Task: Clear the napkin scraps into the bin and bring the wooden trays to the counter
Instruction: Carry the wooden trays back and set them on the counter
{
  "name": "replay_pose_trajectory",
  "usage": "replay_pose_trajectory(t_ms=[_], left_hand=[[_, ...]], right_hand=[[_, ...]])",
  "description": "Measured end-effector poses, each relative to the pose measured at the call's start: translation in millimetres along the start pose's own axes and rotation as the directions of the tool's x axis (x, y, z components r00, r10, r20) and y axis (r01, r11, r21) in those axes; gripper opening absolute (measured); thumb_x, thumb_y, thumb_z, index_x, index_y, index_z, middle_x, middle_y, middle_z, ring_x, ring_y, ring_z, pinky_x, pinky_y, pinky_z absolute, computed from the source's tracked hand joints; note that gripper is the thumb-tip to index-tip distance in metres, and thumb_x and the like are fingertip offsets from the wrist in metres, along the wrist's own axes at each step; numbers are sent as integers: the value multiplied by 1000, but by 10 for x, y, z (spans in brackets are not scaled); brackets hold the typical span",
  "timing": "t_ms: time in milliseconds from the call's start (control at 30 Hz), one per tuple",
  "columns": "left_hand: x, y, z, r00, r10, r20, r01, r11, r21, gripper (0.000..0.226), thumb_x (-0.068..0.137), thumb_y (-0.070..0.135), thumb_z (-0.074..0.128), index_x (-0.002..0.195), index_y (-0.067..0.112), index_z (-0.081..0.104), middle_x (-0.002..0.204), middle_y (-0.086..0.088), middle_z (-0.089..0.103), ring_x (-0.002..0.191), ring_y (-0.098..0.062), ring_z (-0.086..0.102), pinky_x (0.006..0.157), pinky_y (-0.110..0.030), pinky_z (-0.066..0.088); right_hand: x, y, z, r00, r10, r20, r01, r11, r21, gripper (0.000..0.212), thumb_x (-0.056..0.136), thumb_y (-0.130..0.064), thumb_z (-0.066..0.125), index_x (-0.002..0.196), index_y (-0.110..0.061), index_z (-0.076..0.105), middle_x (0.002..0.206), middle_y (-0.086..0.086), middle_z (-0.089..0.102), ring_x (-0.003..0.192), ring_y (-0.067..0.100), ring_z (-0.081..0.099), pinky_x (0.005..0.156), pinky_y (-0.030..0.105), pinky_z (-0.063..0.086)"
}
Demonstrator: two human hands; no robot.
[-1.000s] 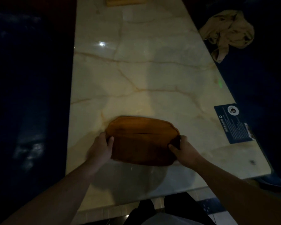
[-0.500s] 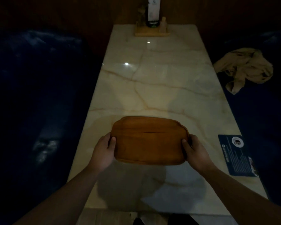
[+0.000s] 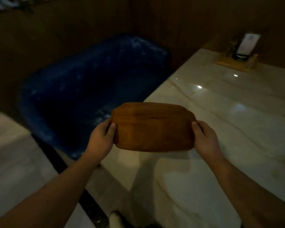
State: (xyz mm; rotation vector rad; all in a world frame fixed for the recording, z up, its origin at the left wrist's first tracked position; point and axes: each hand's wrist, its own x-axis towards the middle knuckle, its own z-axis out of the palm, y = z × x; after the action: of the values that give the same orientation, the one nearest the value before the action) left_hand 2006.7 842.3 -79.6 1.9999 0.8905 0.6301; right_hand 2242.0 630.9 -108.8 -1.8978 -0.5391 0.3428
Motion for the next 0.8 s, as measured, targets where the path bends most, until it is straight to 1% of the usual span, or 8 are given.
replay_pose_trajectory(t_ms=[67,167,233,333,467,567,700,800], left_hand=[[-227,-13,-284,993,-35,-111,39,999,26,26,97,31,43,78,46,51,78,15,55,68,4,56,65,-21,43],[-612,-42,-787,966,-86,-242,97,995,36,22,97,32,42,84,44,55,77,13,58,67,8,59,55,-12,46],[-934,-86,-1110,934,-136,-330,149,989,14,19,97,35,41,93,41,58,83,14,61,73,2,62,60,-16,48],[-1449,-123,-1504,861,-191,-472,200,979,-31,20,97,33,41,88,41,58,86,12,65,78,-2,63,66,-23,47],[-2298,-199,-2042,743,-242,-625,250,965,-77,19,97,29,43,97,30,62,88,2,69,80,-9,64,66,-30,50],[-3088,-241,-2458,649,-260,-715,269,957,-105,21,96,28,44,91,36,63,86,3,70,76,-8,65,62,-26,50],[-4312,-248,-2981,486,-278,-828,306,942,-136,27,95,29,47,81,45,62,74,16,70,75,1,65,55,-11,47],[-5082,-249,-3258,383,-272,-883,377,918,-120,21,95,33,46,86,41,64,75,17,68,73,6,63,60,-22,47]], right_hand=[[1,-190,201,994,-50,101,48,999,26,36,97,-42,44,115,-19,65,101,-1,67,96,19,62,82,34,48],[-73,-528,608,956,-122,268,115,992,44,37,97,-40,46,121,-18,63,114,8,68,102,26,62,92,47,50],[-213,-750,895,907,-188,378,170,982,81,34,97,-33,50,125,-17,60,116,10,67,103,27,62,92,48,50],[-508,-1039,1276,816,-266,513,223,964,146,35,94,-30,55,127,-19,57,115,6,66,103,25,62,88,46,51],[-1144,-1482,1759,688,-374,622,281,927,246,16,93,-34,54,107,-38,58,100,-11,64,93,14,62,71,34,50],[-1806,-1822,2139,600,-420,681,290,908,304,16,95,-27,55,104,-40,58,101,-10,65,93,13,62,77,37,50],[-2956,-2192,2559,462,-478,747,286,878,385,14,94,-30,54,90,-41,61,93,-13,66,81,4,64,64,26,46],[-3695,-2328,2799,367,-485,794,277,872,404,13,94,-28,54,90,-37,63,94,-5,68,81,8,65,66,28,49]])
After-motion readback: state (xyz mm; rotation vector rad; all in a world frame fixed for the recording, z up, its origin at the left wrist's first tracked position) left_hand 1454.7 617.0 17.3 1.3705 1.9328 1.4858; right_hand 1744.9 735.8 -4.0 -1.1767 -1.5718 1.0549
